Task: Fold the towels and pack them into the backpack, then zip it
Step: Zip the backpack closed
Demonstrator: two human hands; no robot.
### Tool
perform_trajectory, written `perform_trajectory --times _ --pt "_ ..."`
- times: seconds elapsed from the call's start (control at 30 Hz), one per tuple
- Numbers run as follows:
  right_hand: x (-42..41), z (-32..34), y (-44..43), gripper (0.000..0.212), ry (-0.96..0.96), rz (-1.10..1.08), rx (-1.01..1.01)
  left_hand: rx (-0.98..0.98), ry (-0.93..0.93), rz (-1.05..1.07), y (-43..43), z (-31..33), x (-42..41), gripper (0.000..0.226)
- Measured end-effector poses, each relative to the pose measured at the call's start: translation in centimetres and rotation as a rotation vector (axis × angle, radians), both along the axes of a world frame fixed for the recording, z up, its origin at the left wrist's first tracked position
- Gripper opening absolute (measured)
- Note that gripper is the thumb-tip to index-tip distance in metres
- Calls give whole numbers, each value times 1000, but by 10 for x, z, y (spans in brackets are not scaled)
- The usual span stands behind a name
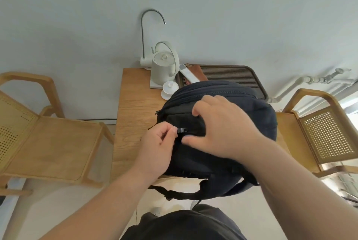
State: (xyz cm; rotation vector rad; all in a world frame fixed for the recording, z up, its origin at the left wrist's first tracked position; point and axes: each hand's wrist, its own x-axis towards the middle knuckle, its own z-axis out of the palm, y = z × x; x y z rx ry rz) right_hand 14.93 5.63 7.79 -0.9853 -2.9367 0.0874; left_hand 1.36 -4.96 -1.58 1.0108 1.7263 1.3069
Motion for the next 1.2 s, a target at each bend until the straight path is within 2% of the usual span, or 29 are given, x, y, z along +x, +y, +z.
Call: perform_trajectory --times 0.03,0.1,0.23,0.3,0.53,0.67,0.8,0.93,0.97,1.03,1.1,1.2 --pt "-3 -5 -5 59 -26 8 69 0 -13 22 -1 0 -2 28" --pt "-4 -17 -11 62 -19 6 142 10 -11 35 -2 0 -9 28" --pt "-10 -43 -14 28 -53 91 218 50 83 -6 -6 -1 -13 27" --pt "-11 -49 -11 17 -50 101 255 64 115 4 -8 -3 -15 26" --pt "11 -38 1 22 97 128 384 83 176 11 -10 0 -21 26" --pt "35 -29 14 24 26 91 429 -7 114 38 -10 -9 -23 27" --pt "36 -31 13 25 -100 -7 370 -115 -38 56 -11 -27 -21 30" --pt "13 -31 -11 17 -84 -106 325 -133 -74 82 -16 -43 -27 32" --pt "5 -30 -20 16 -58 -93 322 -127 -83 84 -17 -46 -28 33" --pt "-15 -30 -37 29 -22 -6 311 -113 -106 69 -20 -47 -29 32" --pt "-35 -41 -45 33 -107 105 334 -95 -117 59 -23 -45 -28 32" --pt "-50 -61 -38 20 -235 151 376 -67 -63 93 -28 -43 -33 32"
